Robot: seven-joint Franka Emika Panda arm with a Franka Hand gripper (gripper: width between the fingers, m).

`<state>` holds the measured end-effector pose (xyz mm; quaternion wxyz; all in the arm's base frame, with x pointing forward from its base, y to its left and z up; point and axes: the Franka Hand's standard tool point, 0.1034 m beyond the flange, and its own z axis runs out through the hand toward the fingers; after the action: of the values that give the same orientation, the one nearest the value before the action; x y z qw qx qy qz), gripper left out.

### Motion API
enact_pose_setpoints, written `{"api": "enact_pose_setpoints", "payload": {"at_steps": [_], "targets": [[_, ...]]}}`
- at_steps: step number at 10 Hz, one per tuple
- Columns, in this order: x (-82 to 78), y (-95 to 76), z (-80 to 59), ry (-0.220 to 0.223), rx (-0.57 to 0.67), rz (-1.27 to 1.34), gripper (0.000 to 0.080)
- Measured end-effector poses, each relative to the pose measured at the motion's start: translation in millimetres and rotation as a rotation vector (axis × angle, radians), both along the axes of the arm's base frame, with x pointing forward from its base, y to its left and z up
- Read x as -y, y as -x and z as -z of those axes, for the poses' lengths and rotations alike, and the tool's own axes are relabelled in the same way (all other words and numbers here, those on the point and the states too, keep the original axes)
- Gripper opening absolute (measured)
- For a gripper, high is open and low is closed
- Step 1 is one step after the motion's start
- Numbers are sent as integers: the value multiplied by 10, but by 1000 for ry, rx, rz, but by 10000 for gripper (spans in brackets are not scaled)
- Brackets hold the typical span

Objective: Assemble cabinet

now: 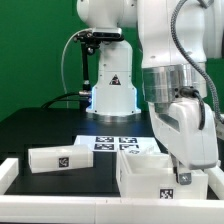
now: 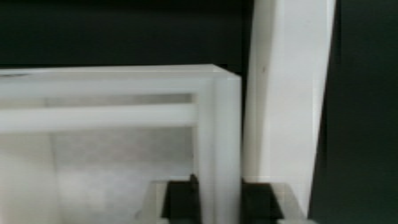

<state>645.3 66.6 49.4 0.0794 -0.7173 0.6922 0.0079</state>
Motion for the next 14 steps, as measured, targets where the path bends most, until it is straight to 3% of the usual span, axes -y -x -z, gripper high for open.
{"api": "enact_pose_setpoints", "payload": {"at_steps": [4, 14], "targets": [[-296, -127, 0, -18, -15, 26, 88], [-320, -147, 0, 7, -28, 59, 88]]}}
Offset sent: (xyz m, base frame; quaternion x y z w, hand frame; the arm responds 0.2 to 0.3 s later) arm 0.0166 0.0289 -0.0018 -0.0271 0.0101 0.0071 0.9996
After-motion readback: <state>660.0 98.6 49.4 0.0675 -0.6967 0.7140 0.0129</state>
